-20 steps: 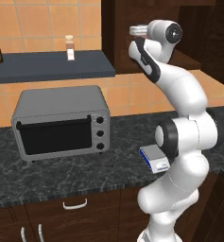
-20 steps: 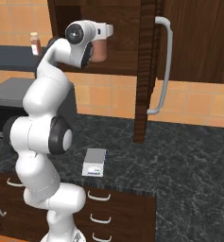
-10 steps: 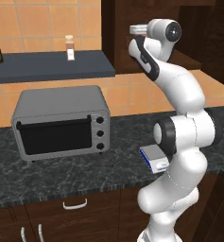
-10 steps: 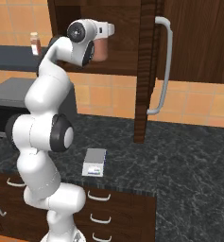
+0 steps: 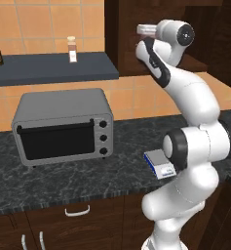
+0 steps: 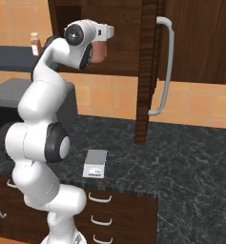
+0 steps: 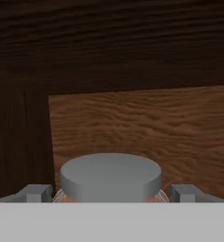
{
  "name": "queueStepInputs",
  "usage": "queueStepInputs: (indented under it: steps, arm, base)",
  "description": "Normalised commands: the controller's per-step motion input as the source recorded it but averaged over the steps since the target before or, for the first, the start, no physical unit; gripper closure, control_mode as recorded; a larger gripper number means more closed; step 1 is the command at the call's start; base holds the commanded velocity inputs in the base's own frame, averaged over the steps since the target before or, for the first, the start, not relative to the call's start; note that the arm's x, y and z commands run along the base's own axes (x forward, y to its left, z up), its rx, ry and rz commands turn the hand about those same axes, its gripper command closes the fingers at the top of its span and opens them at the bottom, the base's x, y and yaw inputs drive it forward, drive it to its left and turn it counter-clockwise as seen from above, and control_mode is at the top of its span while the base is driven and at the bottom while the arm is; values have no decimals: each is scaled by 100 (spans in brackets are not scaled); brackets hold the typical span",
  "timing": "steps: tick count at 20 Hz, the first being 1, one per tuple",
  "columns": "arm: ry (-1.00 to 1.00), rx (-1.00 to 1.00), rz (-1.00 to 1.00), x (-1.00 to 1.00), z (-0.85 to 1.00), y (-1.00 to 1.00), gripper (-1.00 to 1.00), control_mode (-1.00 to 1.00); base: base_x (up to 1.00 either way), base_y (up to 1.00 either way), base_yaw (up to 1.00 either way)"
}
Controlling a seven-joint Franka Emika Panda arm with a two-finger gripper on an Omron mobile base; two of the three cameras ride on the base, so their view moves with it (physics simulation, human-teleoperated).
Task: Pick the honey bottle and place it on the digital scale for weighing, and close the cabinet.
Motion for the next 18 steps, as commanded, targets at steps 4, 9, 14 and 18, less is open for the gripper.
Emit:
queueStepInputs:
  steps: [4,9,14,18]
  arm:
    - [-5,15,0,-55,0,3,100,-100]
    - [-16,12,0,-88,0,8,100,-100]
    - [-1,4,0,-99,12,0,100,-100]
    - [17,-1,-3,-100,-8,0,100,-100]
  base:
    - [0,0,0]
    - [0,0,0]
    - [0,0,0]
    - [0,0,0]
